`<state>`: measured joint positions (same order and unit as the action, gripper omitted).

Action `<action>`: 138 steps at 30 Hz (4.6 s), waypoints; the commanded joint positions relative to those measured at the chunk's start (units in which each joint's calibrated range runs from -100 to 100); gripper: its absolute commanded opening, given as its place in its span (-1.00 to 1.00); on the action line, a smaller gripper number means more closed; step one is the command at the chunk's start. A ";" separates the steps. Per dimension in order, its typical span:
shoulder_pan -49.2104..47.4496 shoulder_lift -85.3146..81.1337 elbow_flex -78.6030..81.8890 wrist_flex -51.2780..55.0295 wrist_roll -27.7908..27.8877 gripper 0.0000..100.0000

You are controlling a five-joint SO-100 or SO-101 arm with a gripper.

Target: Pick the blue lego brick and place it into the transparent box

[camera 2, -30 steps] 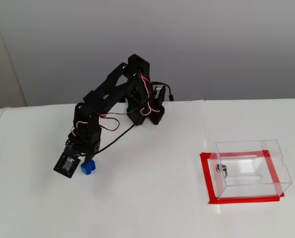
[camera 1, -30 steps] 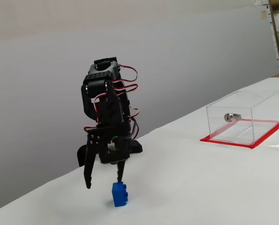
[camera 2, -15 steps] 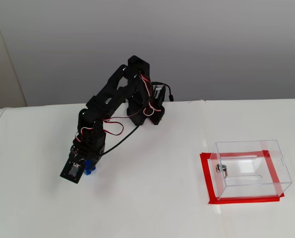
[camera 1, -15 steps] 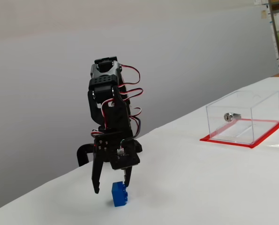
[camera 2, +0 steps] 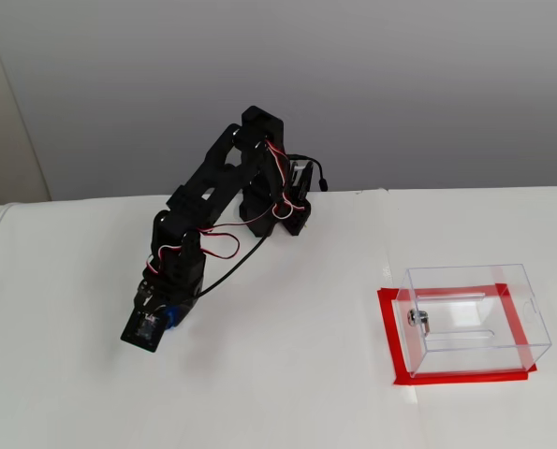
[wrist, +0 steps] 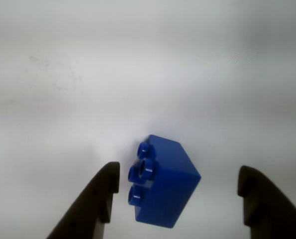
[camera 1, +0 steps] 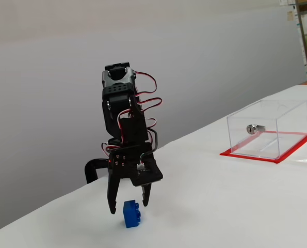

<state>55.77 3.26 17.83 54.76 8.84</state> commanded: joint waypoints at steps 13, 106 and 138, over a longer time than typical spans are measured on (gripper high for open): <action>0.16 -0.41 4.41 -2.71 0.13 -0.47; -42.35 -48.36 7.49 -0.97 -0.39 -0.97; -94.99 -39.79 4.78 -4.36 -3.52 -0.97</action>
<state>-36.65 -39.79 25.60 52.61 5.42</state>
